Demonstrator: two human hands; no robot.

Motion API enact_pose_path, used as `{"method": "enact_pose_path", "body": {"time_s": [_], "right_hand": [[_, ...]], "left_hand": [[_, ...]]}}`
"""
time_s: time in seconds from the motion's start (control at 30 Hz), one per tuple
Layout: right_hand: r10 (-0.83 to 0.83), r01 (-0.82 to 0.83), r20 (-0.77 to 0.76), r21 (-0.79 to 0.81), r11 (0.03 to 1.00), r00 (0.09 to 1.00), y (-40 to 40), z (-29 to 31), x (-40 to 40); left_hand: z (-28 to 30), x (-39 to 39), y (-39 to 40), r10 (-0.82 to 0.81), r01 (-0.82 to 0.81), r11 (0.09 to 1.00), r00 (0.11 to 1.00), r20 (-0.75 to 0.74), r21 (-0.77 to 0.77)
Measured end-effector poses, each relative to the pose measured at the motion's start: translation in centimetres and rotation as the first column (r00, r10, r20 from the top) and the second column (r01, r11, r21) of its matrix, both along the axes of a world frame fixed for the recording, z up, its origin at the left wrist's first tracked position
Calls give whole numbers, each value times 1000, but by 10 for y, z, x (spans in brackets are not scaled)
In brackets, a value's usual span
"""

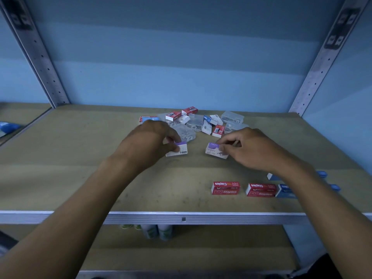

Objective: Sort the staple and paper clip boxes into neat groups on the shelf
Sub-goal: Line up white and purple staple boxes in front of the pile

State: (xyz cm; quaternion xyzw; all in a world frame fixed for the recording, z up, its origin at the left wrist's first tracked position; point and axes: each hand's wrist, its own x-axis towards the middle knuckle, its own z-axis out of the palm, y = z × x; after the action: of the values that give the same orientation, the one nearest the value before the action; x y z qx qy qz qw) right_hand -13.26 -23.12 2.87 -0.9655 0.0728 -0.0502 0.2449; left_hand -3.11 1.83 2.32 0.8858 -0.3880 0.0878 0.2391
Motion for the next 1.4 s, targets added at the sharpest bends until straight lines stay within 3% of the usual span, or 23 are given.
{"method": "enact_pose_path", "body": {"time_s": [0.33, 0.93, 1.03, 1.2, 1.4], "right_hand": [[145, -144, -51, 27, 989, 988, 6, -3, -18], [168, -167, -38, 37, 985, 985, 4, -1, -21], [170, -169, -37, 36, 985, 985, 4, -2, -20], [170, -170, -28, 12, 985, 985, 5, -2, -19], [183, -182, -24, 40, 982, 983, 10, 0, -21]], "left_hand": [[0, -17, -2, -92, 95, 994, 994, -58, 50], [3, -24, 9, -93, 126, 988, 949, -300, 92], [6, -21, 13, -71, 93, 993, 965, -251, 76], [-3, -17, 13, -34, 76, 969, 984, -177, 236], [6, -24, 16, -44, 80, 988, 966, -255, 133]]}}
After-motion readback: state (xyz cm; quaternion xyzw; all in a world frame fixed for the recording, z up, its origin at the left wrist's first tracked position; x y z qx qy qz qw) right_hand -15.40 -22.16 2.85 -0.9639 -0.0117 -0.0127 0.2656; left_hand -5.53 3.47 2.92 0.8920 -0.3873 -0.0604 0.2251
